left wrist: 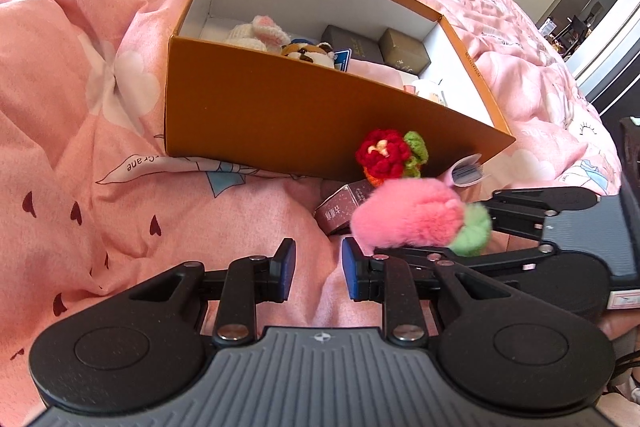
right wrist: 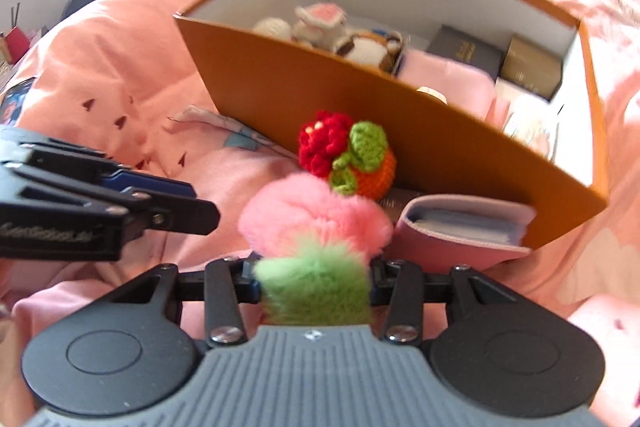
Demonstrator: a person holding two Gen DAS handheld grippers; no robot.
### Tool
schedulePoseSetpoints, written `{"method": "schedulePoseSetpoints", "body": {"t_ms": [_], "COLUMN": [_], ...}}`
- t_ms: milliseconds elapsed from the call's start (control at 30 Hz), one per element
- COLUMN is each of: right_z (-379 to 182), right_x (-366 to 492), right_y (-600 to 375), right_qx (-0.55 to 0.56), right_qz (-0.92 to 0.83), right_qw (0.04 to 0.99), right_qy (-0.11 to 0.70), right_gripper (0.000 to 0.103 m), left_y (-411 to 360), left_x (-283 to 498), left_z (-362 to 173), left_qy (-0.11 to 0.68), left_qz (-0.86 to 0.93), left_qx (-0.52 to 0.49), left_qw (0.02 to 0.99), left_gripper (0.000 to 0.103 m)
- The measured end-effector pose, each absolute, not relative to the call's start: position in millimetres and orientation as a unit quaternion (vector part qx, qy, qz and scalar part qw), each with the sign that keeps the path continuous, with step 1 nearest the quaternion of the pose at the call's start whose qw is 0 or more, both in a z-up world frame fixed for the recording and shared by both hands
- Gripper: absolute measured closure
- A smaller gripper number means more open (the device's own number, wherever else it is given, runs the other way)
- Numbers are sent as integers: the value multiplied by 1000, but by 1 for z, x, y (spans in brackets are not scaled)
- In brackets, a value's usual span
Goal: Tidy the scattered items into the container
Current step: 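Grasp the pink-green pom-pom plush with right gripper, then grasp the knitted strawberry with left gripper while right holds the pom-pom plush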
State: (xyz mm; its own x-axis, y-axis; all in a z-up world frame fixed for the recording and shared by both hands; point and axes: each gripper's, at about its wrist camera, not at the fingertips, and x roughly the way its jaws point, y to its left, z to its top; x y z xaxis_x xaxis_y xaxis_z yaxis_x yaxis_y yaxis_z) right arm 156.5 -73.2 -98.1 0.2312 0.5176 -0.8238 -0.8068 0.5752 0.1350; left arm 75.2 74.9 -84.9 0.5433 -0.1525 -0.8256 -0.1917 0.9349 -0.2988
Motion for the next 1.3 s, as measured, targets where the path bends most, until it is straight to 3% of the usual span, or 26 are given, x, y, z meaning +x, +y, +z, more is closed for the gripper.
{"method": "schedulePoseSetpoints", "body": {"t_ms": [500,567,633,700,1300], "right_z": [-58,-57,-54,-51,-63], "right_x": [161,165,170,173,189], "right_y": [-130,-134,-138,-140,-138], "right_qx": [-193,-189,-183,-184,-181], "right_qz": [368,360,358,353,348], "right_qw": [803,808,812,816,818], "right_qy": [428,426,423,419,422], "right_gripper": [56,56,56,56,56], "left_y": [51,48,46,46,44], "left_x": [94,100,106,111,156], "left_z": [-69,-68,-67,-66,-95], "left_qy": [452,448,442,436,458], "left_qz": [-45,-45,-43,-40,-26], "left_qx": [-148,-143,-143,-147,-190], "left_qw": [879,882,884,887,868], "left_gripper": [75,70,55,46,44]}}
